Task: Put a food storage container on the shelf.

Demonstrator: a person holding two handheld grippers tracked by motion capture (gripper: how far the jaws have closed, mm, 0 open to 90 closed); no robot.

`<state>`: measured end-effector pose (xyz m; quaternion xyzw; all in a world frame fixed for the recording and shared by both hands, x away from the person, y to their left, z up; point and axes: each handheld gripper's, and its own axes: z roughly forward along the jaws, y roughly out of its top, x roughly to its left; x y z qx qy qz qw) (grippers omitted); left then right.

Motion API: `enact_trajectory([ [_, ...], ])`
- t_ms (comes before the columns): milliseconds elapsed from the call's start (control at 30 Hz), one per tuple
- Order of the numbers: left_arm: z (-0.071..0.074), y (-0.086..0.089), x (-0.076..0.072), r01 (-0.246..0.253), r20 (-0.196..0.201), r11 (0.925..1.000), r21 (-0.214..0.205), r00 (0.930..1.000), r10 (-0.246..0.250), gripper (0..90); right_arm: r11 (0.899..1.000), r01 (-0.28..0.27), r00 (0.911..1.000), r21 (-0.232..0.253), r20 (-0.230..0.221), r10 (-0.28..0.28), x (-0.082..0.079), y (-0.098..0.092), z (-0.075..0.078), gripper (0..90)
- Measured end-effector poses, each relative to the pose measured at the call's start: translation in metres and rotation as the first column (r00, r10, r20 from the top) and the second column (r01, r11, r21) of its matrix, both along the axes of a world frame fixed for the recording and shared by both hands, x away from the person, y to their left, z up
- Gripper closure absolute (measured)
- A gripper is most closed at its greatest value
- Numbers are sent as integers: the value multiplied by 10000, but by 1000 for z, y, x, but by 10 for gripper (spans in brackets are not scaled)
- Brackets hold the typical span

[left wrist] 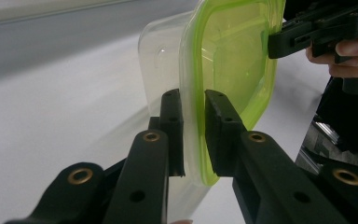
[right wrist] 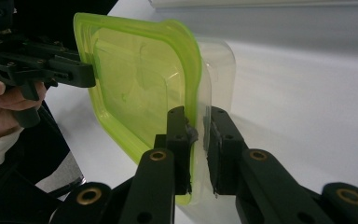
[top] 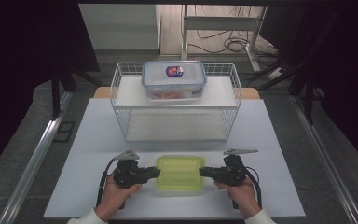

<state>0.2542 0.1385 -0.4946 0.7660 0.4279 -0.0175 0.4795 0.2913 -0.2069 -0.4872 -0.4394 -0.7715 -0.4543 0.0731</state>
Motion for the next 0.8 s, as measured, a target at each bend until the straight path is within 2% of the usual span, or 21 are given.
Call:
enact_trajectory([
  [233,6,2,-2,40,297,10000,-27,9996,-40,788,10000,-66,9989,-54,465,69,-2,1,8,798],
  [467,7,2,-1,37,300,10000,-43,9995,-35,790,9998,-124,9966,-170,817,137,-3,3,14,797],
  [800,12,4,-1,32,507,10000,-16,9987,-31,790,9996,-184,9925,-191,1207,206,-3,5,21,797],
])
